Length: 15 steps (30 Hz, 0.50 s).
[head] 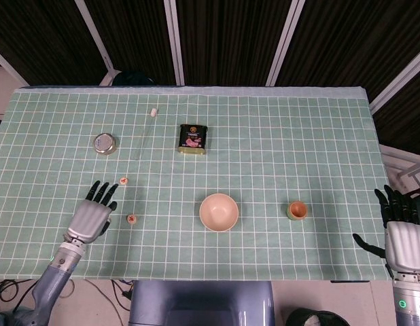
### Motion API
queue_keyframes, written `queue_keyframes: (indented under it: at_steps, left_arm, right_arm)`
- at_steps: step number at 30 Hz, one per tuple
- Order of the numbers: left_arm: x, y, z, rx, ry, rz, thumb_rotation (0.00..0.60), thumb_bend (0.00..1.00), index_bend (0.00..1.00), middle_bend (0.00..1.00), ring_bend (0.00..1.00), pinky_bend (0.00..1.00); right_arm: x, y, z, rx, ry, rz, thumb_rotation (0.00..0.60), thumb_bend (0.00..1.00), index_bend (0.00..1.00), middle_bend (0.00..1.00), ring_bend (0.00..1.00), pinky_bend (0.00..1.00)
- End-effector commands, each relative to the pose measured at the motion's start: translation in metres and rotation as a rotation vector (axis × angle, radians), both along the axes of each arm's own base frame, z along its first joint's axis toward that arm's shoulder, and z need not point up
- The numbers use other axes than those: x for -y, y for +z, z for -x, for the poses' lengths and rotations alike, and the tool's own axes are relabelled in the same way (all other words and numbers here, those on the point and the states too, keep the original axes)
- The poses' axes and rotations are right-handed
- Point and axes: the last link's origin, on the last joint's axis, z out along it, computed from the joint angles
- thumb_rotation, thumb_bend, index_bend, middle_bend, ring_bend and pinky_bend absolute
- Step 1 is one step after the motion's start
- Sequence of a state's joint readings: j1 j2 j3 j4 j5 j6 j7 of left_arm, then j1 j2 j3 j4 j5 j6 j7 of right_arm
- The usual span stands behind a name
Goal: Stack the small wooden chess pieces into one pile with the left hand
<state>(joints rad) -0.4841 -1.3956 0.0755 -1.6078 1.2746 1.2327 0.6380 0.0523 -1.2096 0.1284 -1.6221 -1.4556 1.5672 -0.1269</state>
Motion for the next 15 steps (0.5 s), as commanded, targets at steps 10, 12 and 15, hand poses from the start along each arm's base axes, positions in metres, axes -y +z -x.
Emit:
queue_keyframes:
  at_steps: [10,12,15]
  left_arm:
    - [0.002,-0.003,0.036,-0.037,0.057,0.023,0.6,0.28,0.45,0.04,0.0,0.0]
    - [0.003,-0.006,0.04,-0.047,0.067,0.029,0.6,0.28,0.45,0.04,0.0,0.0]
    - [0.002,-0.01,0.044,-0.048,0.078,0.035,0.6,0.28,0.45,0.04,0.0,0.0]
  right_arm:
    - [0.0,0.0,0.0,-0.003,-0.002,0.004,0.6,0.23,0.09,0.01,0.0,0.0]
    - [0.0,0.0,0.0,-0.003,-0.002,0.002,0.6,0.23,0.09,0.01,0.0,0.0]
    - [0.0,0.0,0.0,-0.002,-0.002,0.003,0.6,0.23,0.09,0.01,0.0,0.0]
